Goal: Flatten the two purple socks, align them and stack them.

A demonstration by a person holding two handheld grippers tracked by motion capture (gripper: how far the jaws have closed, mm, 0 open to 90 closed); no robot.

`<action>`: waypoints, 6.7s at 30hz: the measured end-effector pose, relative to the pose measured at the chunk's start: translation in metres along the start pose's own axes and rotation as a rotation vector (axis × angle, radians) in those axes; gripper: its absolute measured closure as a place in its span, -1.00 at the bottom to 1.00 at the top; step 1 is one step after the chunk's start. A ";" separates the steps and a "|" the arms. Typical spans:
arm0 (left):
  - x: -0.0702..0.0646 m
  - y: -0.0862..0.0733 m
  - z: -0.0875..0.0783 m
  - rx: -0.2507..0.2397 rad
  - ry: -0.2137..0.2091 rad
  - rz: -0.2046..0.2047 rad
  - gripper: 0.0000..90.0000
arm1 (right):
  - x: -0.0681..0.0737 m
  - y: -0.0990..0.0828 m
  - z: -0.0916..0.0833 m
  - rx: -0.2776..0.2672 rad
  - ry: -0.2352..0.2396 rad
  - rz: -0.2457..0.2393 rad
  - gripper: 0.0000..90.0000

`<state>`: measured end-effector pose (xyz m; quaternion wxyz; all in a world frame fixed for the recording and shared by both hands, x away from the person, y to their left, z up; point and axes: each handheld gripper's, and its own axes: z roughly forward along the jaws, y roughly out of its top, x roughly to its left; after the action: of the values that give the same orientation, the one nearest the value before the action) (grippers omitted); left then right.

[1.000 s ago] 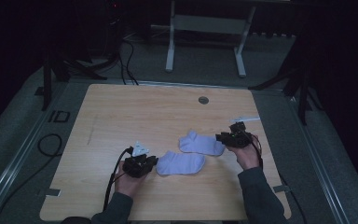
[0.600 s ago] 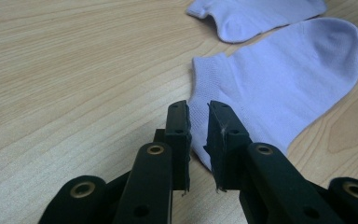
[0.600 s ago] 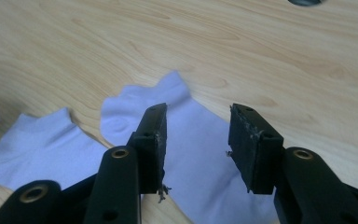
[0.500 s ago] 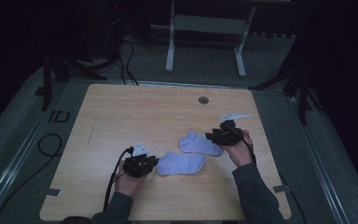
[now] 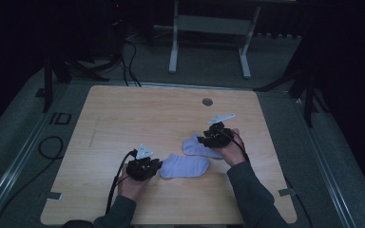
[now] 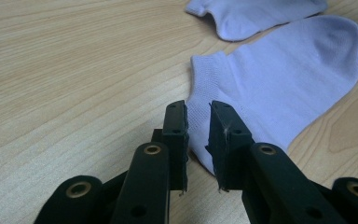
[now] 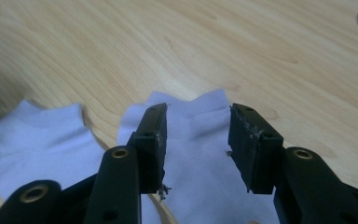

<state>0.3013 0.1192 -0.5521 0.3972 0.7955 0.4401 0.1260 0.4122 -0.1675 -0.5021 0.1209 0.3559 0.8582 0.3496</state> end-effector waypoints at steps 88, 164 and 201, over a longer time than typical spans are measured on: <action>0.001 -0.001 -0.001 -0.009 0.003 -0.008 0.67 | 0.043 0.006 -0.060 -0.183 0.087 -0.101 0.88; -0.026 0.013 -0.003 -0.038 -0.094 0.049 0.97 | 0.048 -0.053 -0.044 -0.076 -0.024 -0.072 0.89; -0.015 0.011 -0.004 -0.031 -0.094 0.011 0.96 | 0.048 -0.087 -0.010 0.030 -0.014 0.018 0.96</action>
<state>0.2972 0.1064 -0.5385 0.4289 0.7967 0.4144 0.0976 0.3278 -0.1830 -0.5521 0.1183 0.3680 0.8591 0.3353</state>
